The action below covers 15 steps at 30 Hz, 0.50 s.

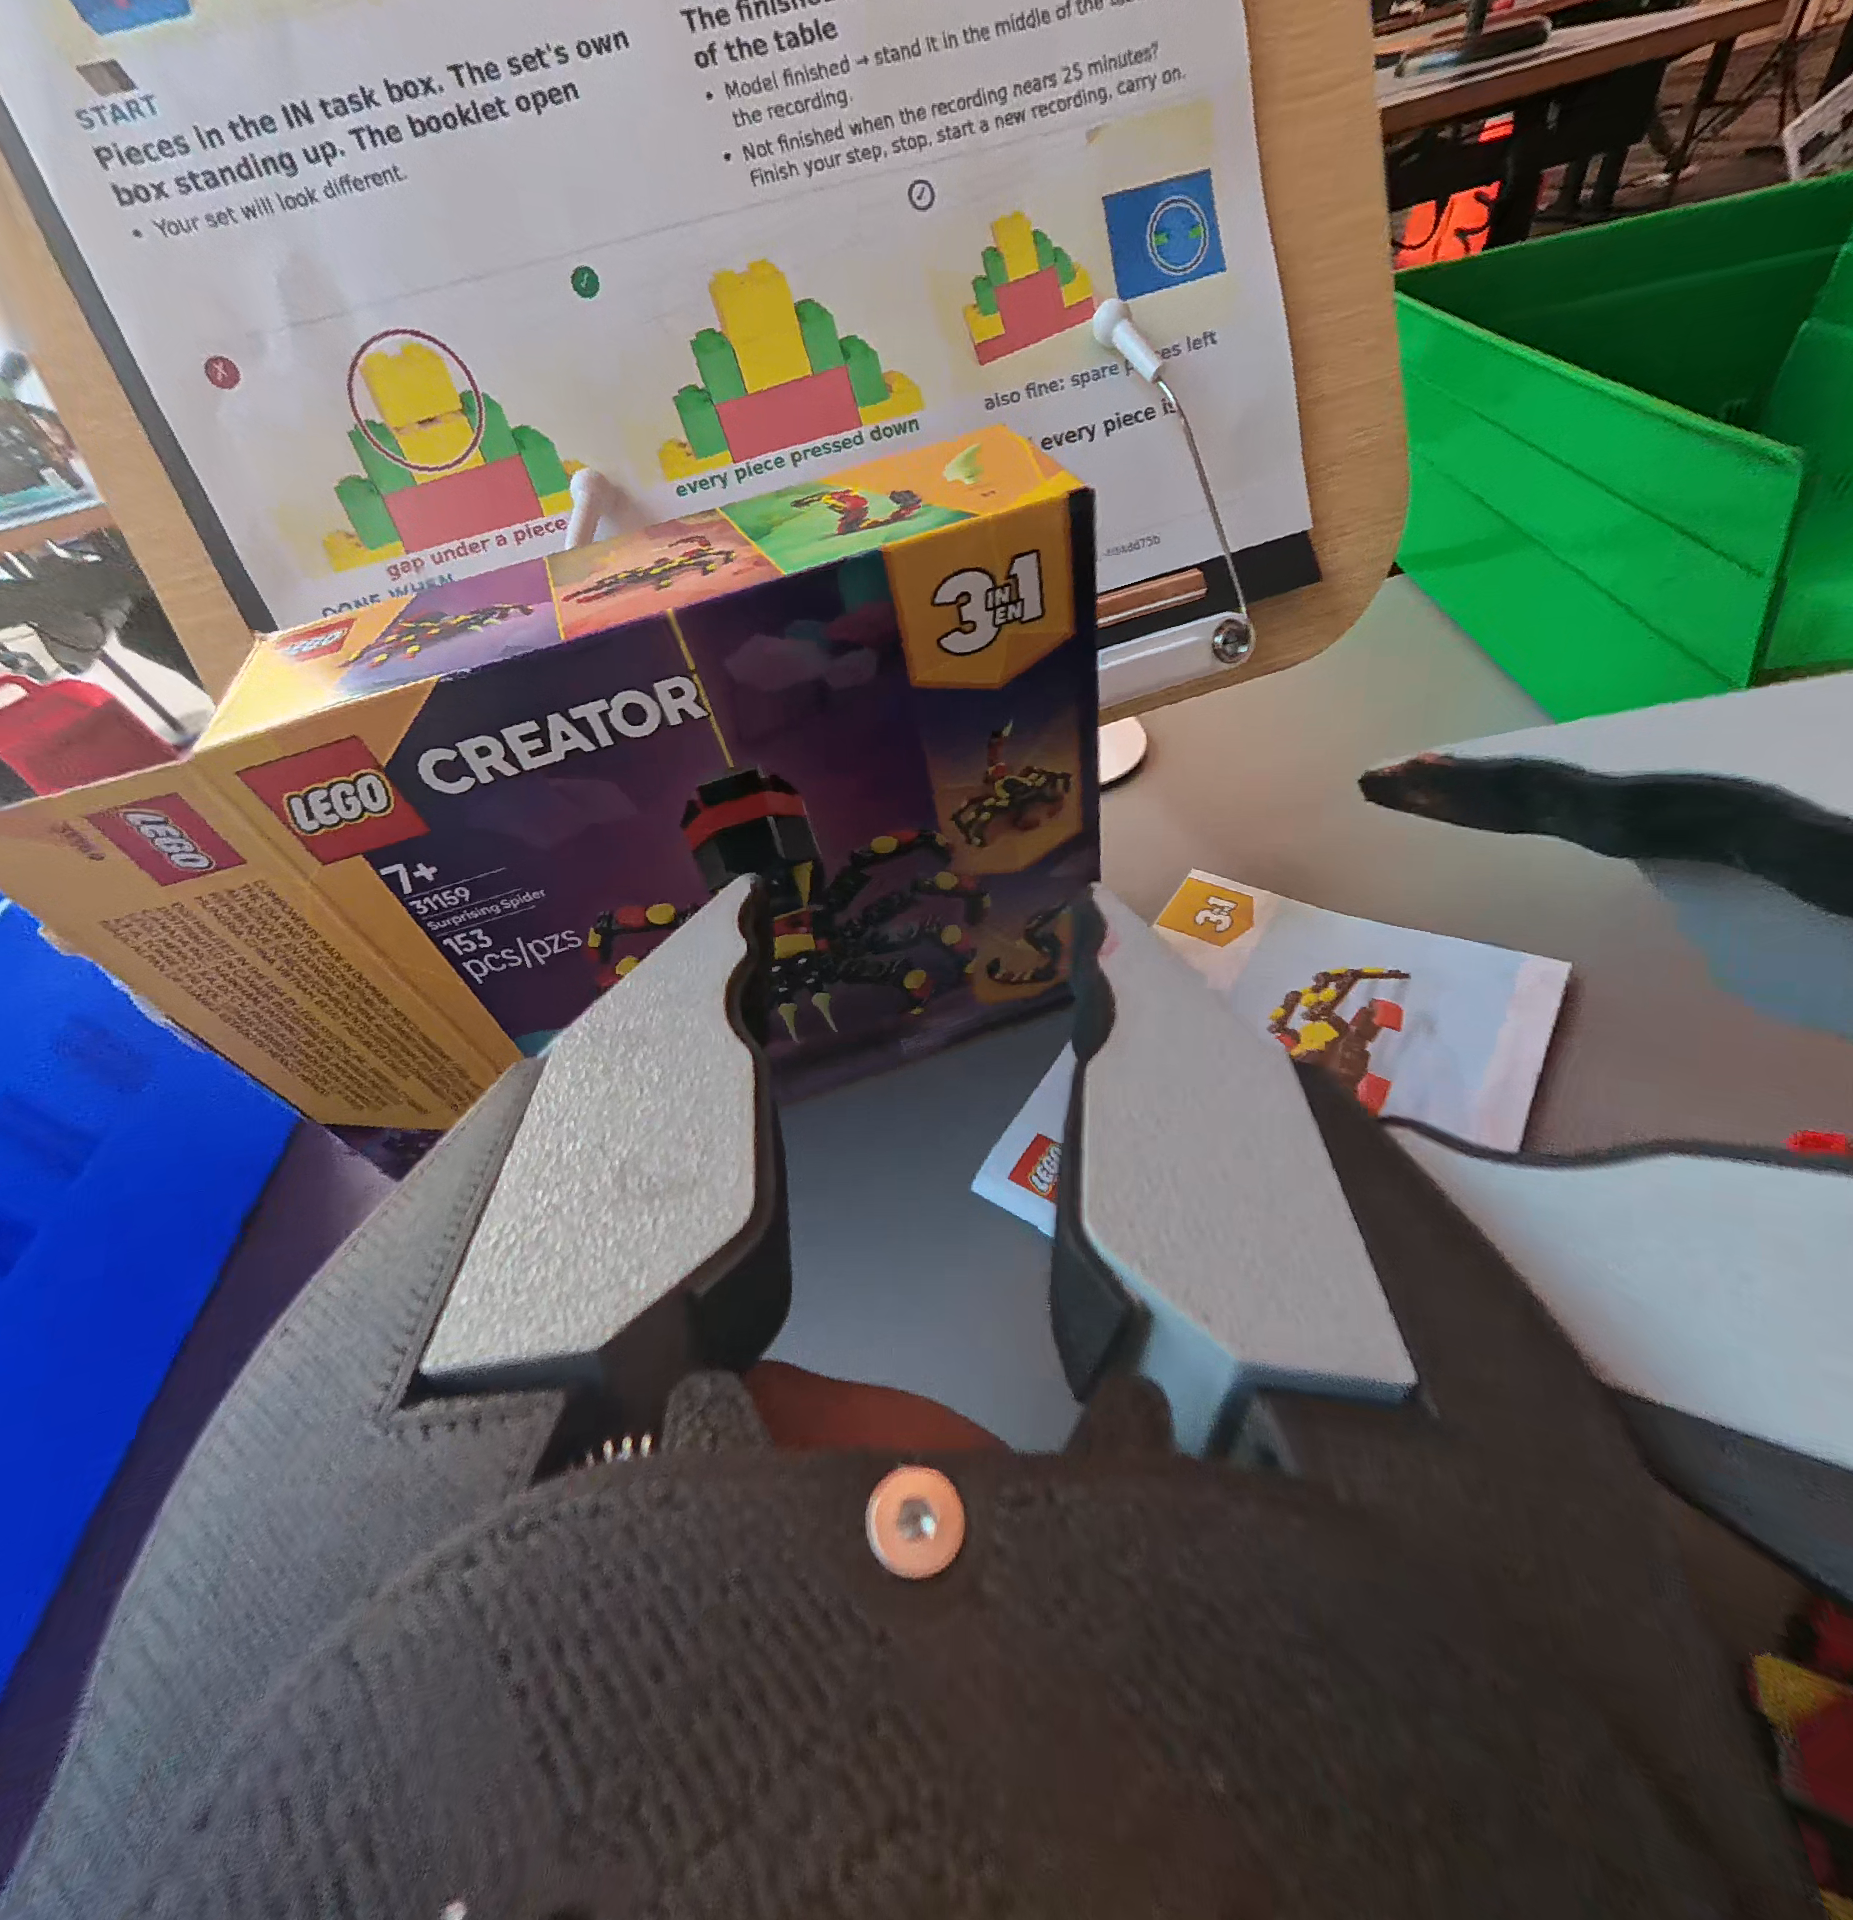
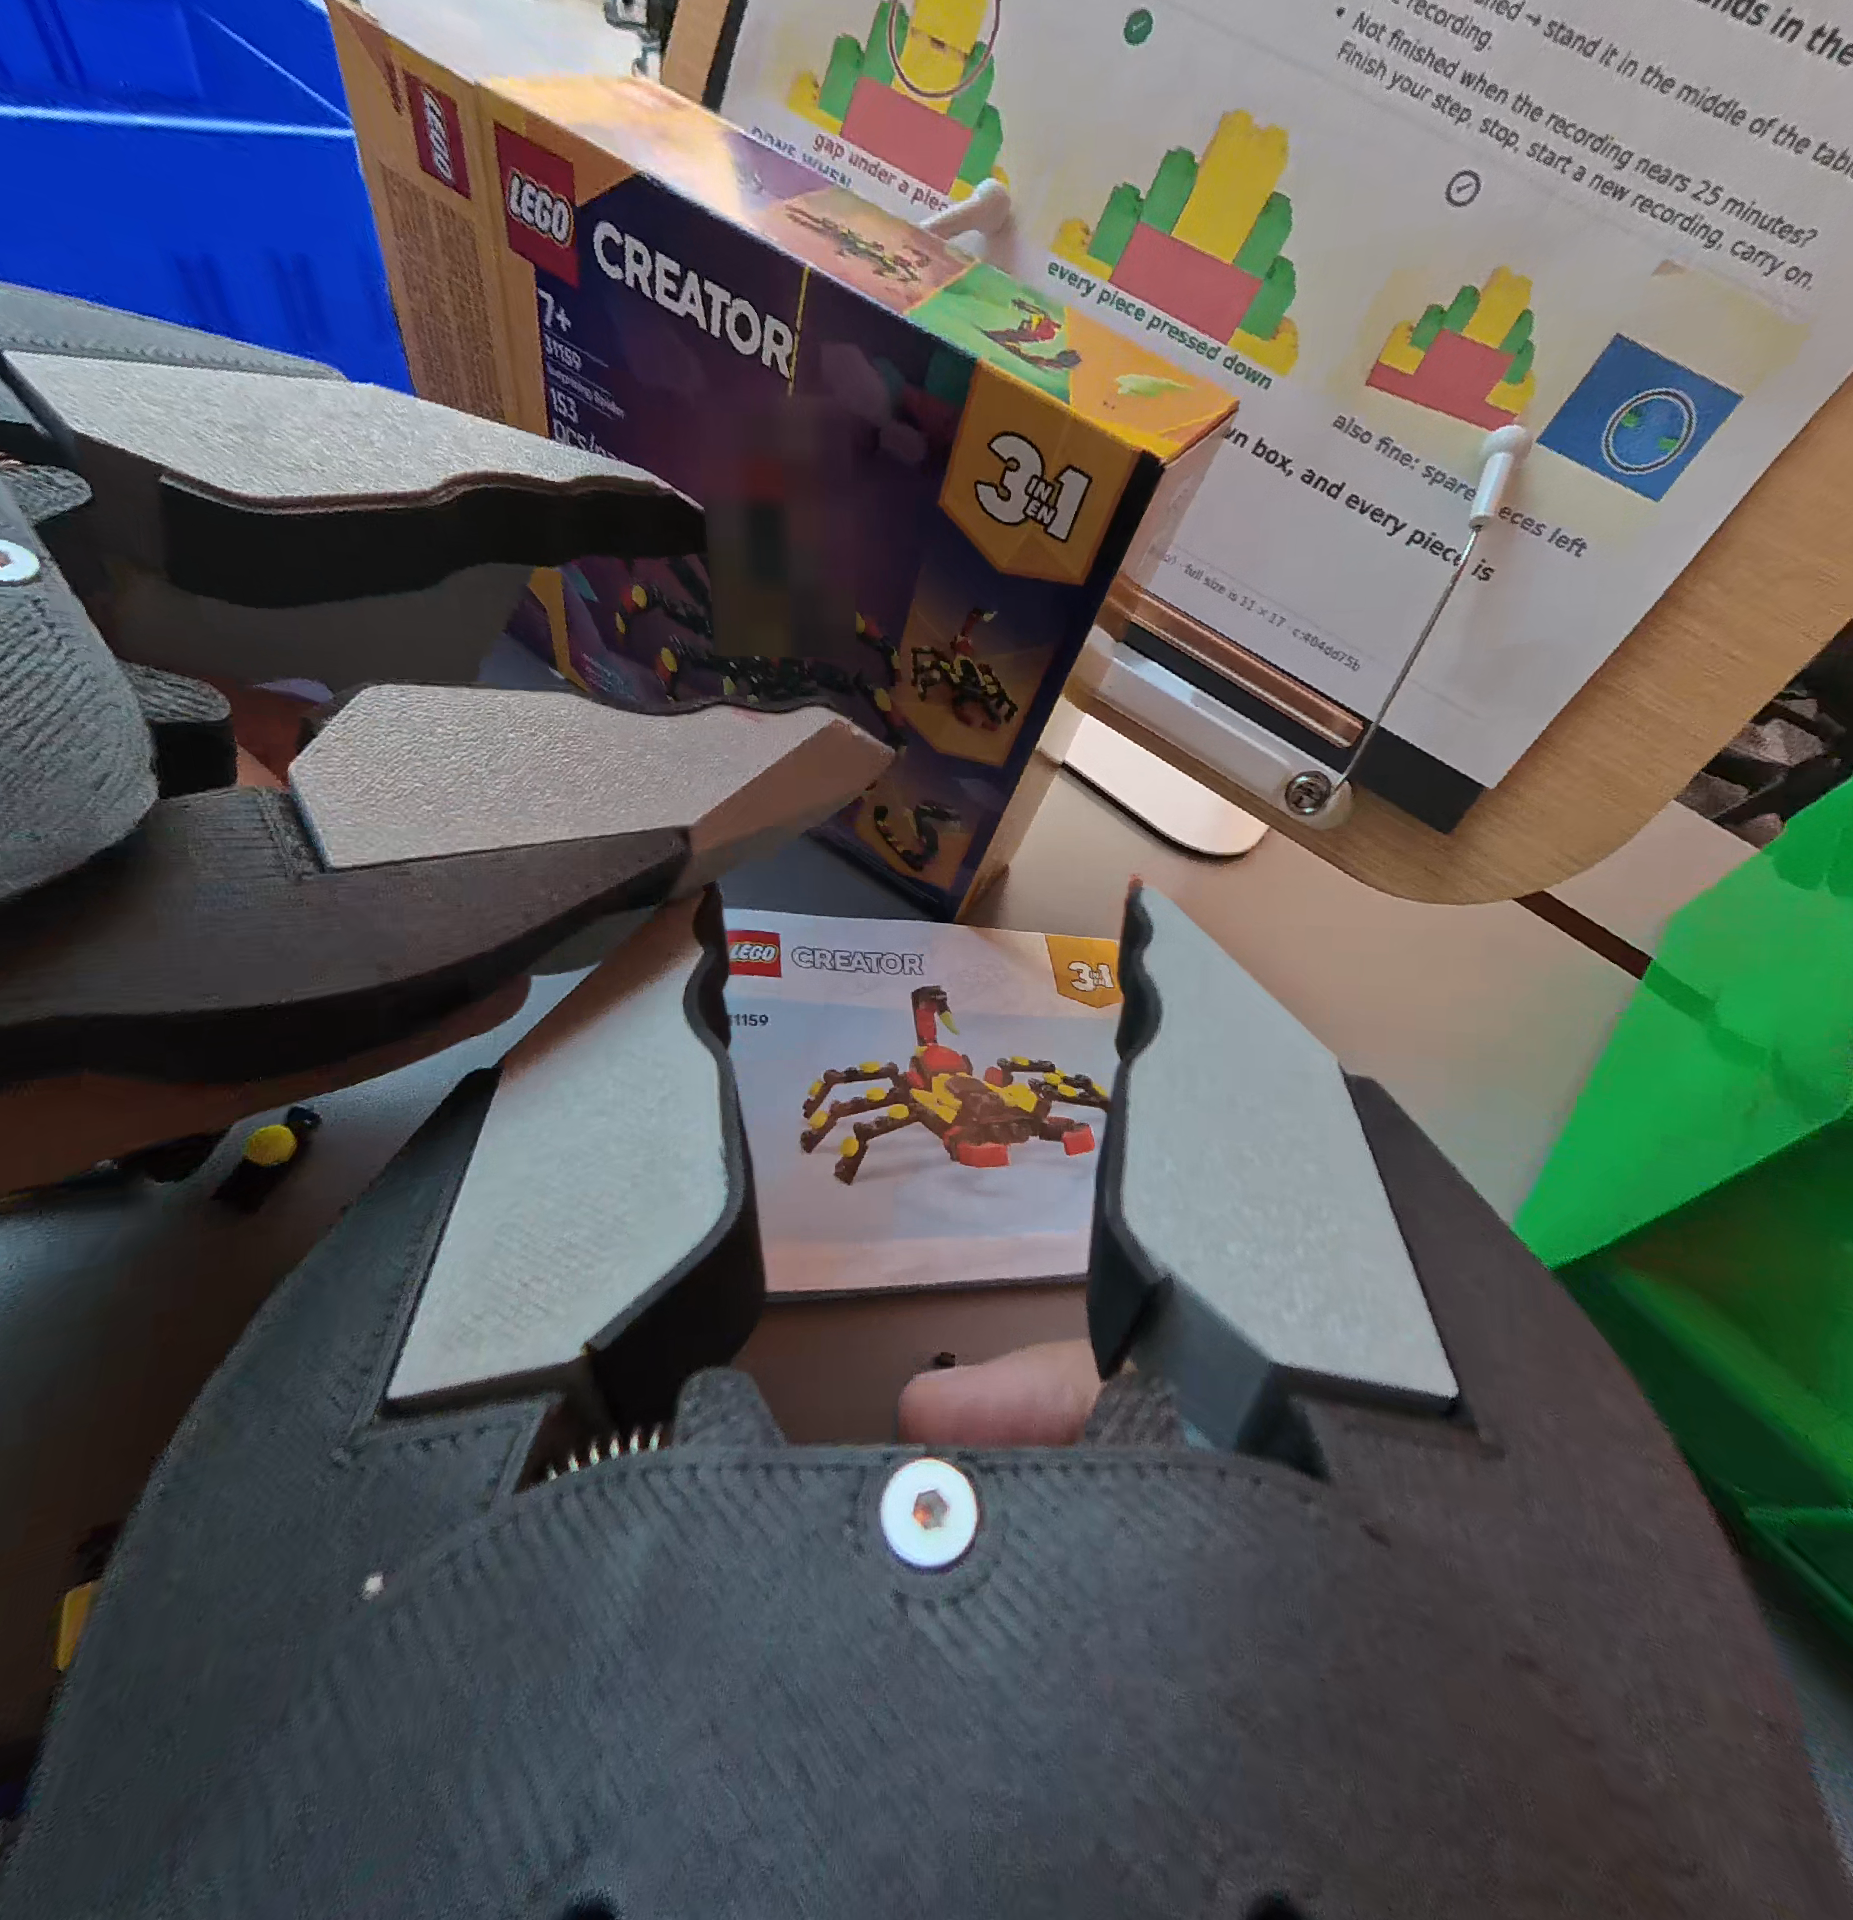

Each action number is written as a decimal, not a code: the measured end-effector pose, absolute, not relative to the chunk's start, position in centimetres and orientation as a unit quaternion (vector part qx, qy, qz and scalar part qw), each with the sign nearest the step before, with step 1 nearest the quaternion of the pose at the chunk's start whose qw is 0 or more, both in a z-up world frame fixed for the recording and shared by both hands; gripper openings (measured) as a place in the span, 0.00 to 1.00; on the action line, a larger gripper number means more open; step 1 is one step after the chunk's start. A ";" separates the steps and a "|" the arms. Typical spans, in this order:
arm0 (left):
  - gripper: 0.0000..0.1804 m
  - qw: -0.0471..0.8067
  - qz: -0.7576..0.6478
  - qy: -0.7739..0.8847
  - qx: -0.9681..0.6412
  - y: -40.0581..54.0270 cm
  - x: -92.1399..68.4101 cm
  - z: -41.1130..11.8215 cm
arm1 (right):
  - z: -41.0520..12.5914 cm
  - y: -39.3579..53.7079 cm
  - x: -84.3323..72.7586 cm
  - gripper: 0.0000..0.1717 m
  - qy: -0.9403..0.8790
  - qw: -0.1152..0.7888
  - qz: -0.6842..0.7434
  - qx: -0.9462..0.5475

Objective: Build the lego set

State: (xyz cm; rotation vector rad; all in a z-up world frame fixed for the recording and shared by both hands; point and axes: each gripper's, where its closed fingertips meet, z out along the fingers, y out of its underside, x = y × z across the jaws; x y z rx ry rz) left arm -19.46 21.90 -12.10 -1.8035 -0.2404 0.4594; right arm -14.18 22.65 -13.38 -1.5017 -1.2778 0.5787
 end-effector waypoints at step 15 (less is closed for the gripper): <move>0.34 0.644 0.180 -0.116 -0.735 21.7 -19.2 -9.8 | -11.0 23.2 -13.6 0.43 -0.493 0.562 0.258 -0.612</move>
